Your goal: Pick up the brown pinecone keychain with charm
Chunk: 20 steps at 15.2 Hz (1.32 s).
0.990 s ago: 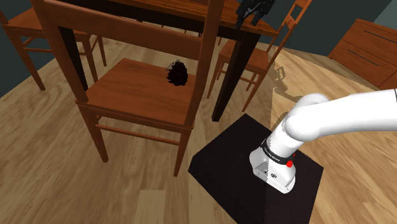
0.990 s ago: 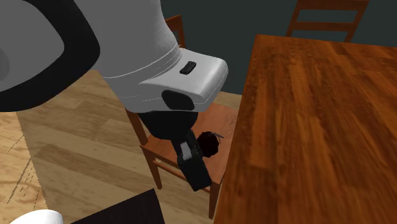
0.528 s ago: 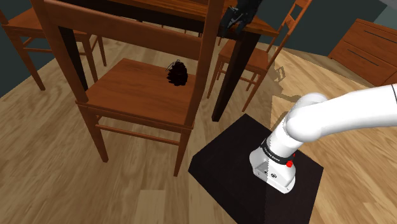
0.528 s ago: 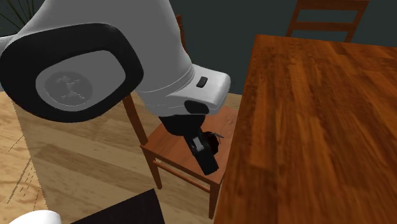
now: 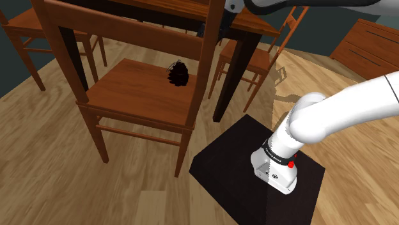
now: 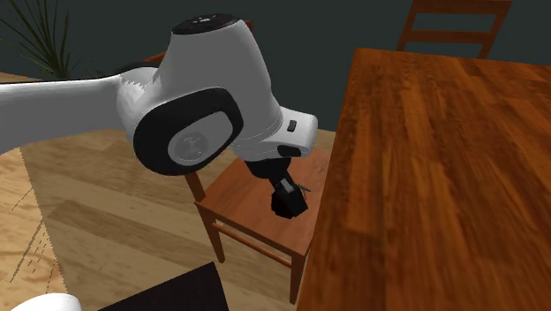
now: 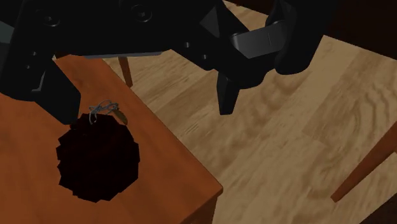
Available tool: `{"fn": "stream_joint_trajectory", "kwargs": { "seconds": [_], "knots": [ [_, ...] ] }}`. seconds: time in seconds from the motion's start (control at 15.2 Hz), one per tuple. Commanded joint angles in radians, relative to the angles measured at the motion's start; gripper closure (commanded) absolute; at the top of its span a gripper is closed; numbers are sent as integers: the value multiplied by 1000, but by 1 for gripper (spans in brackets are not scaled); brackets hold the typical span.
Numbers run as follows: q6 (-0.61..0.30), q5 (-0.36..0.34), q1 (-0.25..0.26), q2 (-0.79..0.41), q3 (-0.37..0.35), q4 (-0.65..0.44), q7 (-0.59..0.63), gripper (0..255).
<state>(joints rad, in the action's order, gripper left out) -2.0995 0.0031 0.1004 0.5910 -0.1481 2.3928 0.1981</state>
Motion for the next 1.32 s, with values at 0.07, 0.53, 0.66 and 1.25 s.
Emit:
{"fn": "stream_joint_trajectory", "kwargs": {
  "seconds": [0.07,0.53,0.66,1.25],
  "knots": [
    [-89,21,24,-77,-27,-1,8,0],
    [-243,42,53,-192,-62,20,15,0],
    [-272,41,53,-201,-65,40,17,0],
    [-310,40,52,-211,-68,68,20,255]
  ]
}}
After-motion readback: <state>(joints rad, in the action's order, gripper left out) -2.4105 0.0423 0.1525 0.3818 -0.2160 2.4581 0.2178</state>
